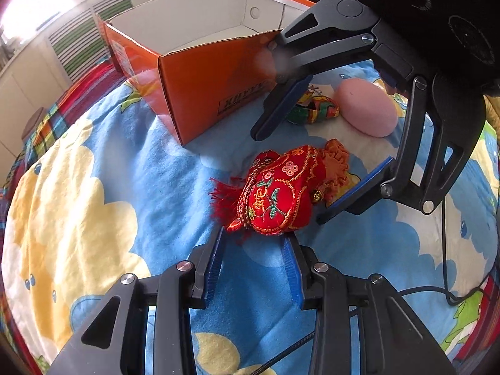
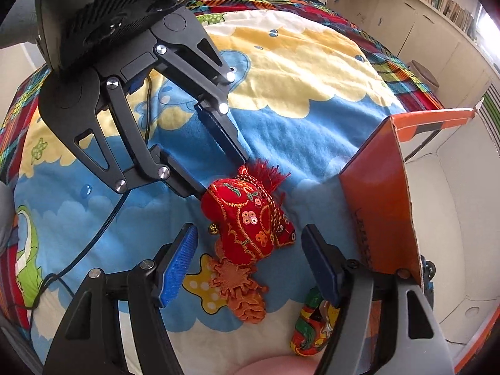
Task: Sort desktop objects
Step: 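Move both grippers to the red embroidered fabric toy, then close both grippers on the red fabric toy and lift it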
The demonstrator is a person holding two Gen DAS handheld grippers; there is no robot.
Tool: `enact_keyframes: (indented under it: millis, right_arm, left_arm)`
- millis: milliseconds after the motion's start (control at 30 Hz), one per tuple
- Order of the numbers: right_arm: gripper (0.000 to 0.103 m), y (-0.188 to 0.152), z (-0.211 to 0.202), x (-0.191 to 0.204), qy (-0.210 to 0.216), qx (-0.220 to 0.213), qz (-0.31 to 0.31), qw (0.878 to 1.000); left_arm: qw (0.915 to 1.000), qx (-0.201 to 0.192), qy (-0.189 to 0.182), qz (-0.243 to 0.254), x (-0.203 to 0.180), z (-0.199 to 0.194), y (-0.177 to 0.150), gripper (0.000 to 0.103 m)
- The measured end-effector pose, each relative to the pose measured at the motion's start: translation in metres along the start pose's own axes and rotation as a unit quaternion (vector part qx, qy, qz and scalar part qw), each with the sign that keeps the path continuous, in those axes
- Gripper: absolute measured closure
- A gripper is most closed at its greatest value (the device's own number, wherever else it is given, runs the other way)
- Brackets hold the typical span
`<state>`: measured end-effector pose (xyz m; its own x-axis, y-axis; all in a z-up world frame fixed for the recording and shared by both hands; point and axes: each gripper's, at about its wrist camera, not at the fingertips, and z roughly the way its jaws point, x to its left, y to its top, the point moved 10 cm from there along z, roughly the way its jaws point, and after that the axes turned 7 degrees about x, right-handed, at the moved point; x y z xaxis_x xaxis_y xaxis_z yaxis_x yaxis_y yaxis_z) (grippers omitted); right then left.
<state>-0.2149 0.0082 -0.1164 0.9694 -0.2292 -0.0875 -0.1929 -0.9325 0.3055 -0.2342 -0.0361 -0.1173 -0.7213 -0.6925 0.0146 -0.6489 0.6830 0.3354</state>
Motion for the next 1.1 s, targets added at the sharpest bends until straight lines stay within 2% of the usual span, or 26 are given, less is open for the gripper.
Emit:
enact_keyframes:
  millis: [167, 267, 433, 633, 667, 767, 867, 1000, 1100]
  right_arm:
    - [0.043, 0.009, 0.001, 0.002, -0.008, -0.016, -0.02, 1.0]
    - [0.054, 0.011, 0.008, 0.004, -0.004, -0.005, -0.033, 0.999]
    - [0.062, 0.006, 0.01, -0.003, -0.019, 0.001, -0.031, 0.999]
    - [0.068, -0.004, 0.007, -0.009, -0.02, -0.002, -0.007, 1.0]
    - [0.072, -0.005, 0.005, -0.011, -0.019, -0.006, 0.001, 1.0]
    - [0.073, -0.007, -0.002, -0.015, 0.0, -0.023, 0.036, 0.999]
    - [0.073, -0.01, 0.0, -0.008, -0.012, -0.018, 0.014, 1.0]
    - [0.073, -0.011, -0.013, -0.006, 0.013, -0.031, 0.03, 0.999]
    - [0.073, -0.017, -0.019, -0.001, 0.028, -0.03, 0.027, 0.999]
  left_arm:
    - [0.999, -0.044, 0.002, 0.01, -0.006, -0.014, 0.012, 0.069]
    - [0.9989, -0.042, 0.004, 0.017, -0.004, -0.008, 0.015, 0.069]
    - [0.9978, -0.059, 0.013, 0.027, -0.009, -0.012, 0.019, 0.069]
    - [0.9985, -0.047, 0.001, 0.028, -0.018, -0.01, 0.02, 0.069]
    - [0.9987, -0.045, -0.002, 0.023, -0.018, -0.01, 0.019, 0.068]
    - [0.9988, -0.042, -0.002, 0.025, -0.025, -0.009, 0.019, 0.068]
    - [0.9975, -0.053, 0.011, 0.045, -0.032, -0.013, 0.021, 0.068]
    - [0.9972, -0.061, -0.026, 0.034, -0.041, -0.019, 0.023, 0.068]
    - [0.9959, -0.052, -0.029, 0.068, -0.057, -0.019, 0.023, 0.069]
